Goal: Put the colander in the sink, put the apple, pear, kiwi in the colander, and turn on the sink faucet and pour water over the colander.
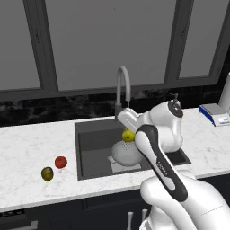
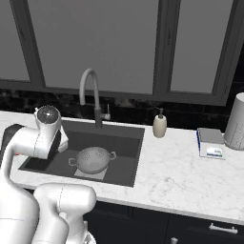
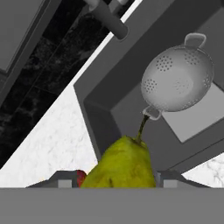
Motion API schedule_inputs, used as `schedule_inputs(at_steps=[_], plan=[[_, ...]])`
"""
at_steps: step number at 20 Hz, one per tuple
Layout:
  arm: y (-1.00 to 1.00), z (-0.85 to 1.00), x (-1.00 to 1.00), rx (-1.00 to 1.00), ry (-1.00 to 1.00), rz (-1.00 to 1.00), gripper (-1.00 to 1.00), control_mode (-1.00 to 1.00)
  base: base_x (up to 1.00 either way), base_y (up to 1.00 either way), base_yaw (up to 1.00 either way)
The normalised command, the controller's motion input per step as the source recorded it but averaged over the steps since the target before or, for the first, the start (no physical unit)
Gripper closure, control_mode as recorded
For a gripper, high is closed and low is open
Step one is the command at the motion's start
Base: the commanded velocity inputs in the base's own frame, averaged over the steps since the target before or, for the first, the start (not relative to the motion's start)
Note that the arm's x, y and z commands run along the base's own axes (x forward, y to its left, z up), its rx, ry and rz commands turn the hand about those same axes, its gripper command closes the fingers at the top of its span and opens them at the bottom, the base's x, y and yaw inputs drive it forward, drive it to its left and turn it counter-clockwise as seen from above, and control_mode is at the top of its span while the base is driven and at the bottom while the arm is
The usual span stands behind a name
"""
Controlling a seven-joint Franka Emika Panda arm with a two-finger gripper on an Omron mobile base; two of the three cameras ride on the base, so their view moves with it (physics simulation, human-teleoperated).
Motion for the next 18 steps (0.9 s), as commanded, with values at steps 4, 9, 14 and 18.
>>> schedule_inputs(at_steps=[4,9,14,18], plan=[[-1.0,-0.17,0.24,-0.02,0.08,0.0,1.0,-1.0,0.0,0.0,0.0],[-0.82,-0.13,0.39,0.0,0.08,0.07,1.0,-1.0,0.0,0.0,0.0],[-0.48,-0.28,0.48,0.0,0.07,0.1,1.0,-1.0,0.0,0.0,0.0],[-0.06,-0.43,0.52,0.0,0.05,0.12,1.0,-1.0,0.0,0.0,0.0]])
